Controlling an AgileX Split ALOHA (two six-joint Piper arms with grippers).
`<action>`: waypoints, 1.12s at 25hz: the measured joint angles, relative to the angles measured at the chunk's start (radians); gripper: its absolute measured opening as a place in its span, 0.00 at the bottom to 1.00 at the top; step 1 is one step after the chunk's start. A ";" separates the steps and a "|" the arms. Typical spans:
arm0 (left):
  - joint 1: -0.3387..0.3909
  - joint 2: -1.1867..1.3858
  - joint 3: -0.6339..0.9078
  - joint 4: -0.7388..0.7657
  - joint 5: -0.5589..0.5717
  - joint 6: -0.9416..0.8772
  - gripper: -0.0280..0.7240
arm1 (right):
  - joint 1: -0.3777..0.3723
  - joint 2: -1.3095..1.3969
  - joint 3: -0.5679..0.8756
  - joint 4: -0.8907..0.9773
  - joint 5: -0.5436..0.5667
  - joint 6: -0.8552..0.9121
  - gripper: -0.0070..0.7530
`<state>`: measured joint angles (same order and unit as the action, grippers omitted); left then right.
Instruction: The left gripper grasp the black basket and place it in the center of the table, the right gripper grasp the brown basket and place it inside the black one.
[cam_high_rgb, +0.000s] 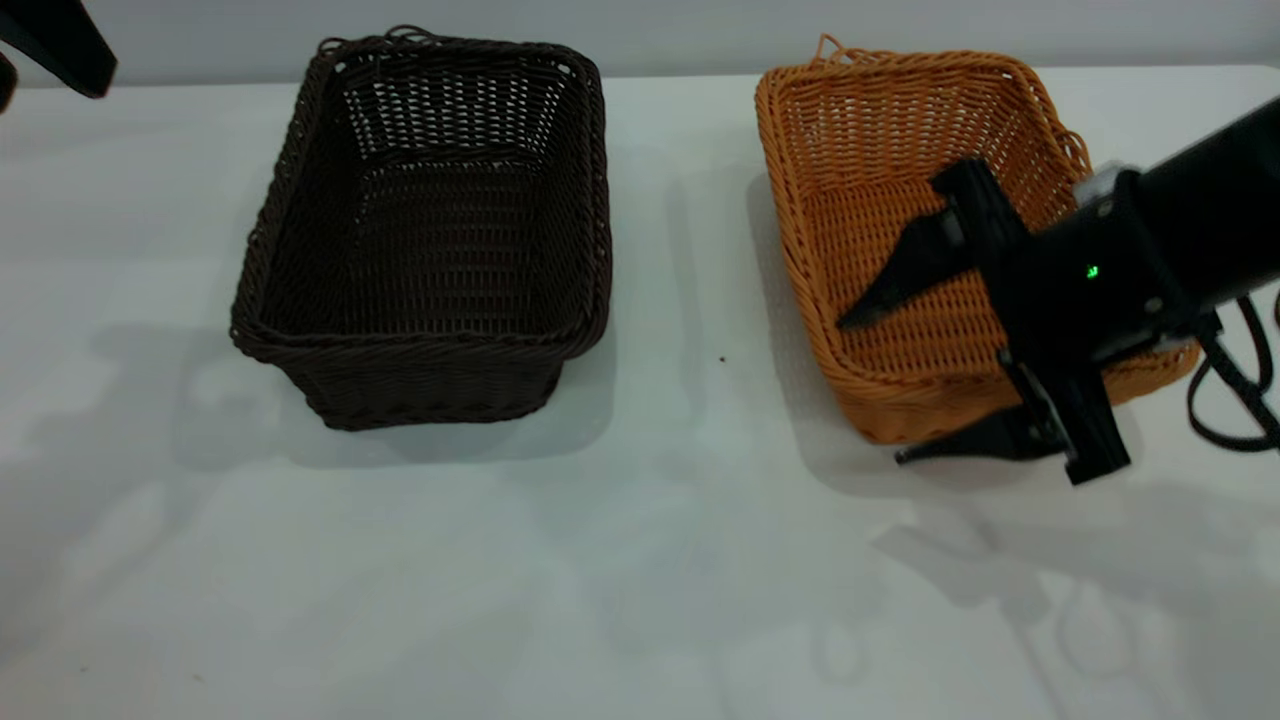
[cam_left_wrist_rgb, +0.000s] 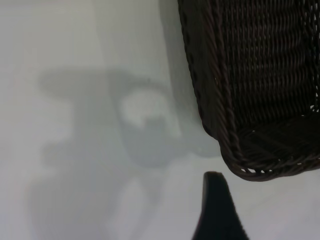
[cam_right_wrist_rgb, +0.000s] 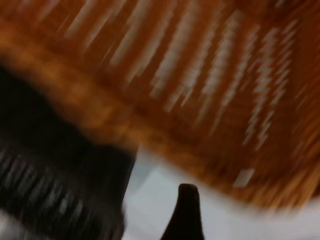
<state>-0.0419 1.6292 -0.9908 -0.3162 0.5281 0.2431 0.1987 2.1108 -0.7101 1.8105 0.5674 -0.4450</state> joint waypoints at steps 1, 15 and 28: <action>0.000 0.008 0.000 0.000 -0.004 0.001 0.62 | 0.000 0.022 -0.012 0.000 -0.031 0.025 0.78; -0.053 0.333 -0.210 -0.002 -0.037 0.044 0.62 | 0.001 0.090 -0.070 0.008 -0.155 0.185 0.78; -0.111 0.672 -0.471 -0.028 -0.051 0.041 0.62 | 0.001 0.090 -0.071 0.009 -0.164 0.186 0.77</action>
<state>-0.1532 2.3012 -1.4616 -0.3444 0.4772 0.2843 0.1996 2.2005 -0.7807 1.8192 0.4039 -0.2594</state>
